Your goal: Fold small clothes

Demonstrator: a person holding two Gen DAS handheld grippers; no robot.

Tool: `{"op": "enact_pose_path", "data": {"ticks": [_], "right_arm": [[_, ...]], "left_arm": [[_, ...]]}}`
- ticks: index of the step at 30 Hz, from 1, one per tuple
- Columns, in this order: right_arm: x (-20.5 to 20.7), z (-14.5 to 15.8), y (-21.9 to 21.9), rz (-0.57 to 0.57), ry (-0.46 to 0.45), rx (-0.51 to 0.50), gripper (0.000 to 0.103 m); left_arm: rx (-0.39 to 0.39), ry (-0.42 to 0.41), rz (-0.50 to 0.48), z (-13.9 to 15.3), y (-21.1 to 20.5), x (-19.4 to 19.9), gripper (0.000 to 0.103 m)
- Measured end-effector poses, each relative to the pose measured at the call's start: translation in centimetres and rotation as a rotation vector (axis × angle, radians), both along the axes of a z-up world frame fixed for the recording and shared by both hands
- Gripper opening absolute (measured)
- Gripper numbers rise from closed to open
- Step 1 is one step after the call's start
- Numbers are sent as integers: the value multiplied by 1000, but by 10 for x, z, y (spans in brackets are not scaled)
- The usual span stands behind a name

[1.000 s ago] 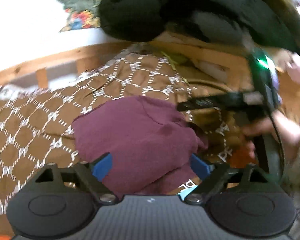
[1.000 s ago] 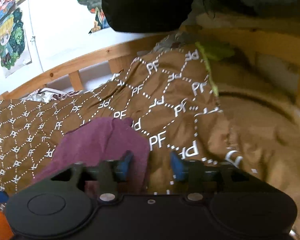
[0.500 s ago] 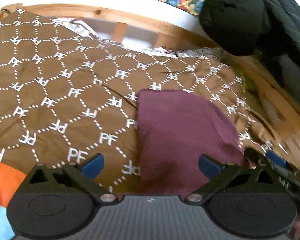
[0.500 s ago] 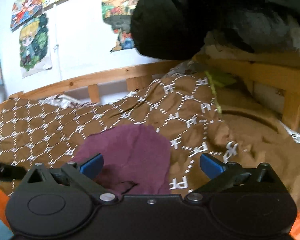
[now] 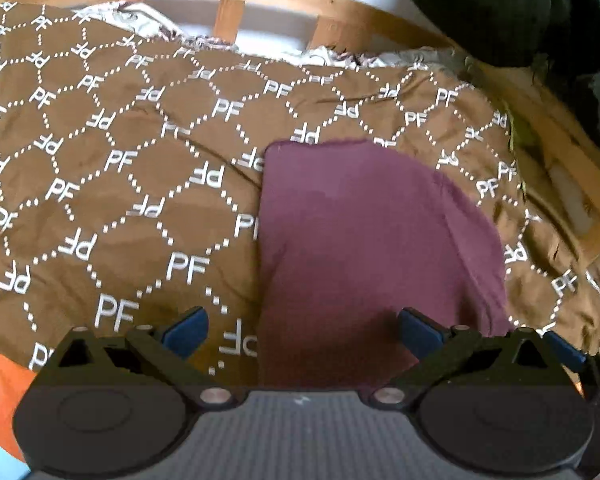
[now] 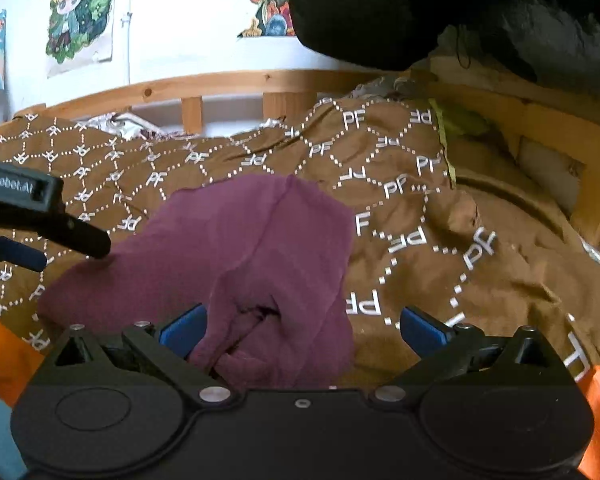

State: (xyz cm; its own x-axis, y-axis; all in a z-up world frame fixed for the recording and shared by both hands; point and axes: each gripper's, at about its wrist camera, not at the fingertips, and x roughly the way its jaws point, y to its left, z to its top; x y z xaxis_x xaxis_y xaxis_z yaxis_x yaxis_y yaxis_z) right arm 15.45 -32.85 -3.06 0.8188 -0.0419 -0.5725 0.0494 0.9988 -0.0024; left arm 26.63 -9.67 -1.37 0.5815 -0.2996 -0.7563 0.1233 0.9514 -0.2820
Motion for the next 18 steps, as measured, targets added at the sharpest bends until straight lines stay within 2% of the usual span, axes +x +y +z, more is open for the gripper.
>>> {"op": "enact_pose_path", "data": {"ticks": [11,18], "right_arm": [[-2,-10,-3,-10,48,29,102],[0,-15,-5,-14,80,65,102]], "left_arm": [[5,-14,-7,-18,5,-14,103],[-24,7,-2,-25,8,-15,103]]}}
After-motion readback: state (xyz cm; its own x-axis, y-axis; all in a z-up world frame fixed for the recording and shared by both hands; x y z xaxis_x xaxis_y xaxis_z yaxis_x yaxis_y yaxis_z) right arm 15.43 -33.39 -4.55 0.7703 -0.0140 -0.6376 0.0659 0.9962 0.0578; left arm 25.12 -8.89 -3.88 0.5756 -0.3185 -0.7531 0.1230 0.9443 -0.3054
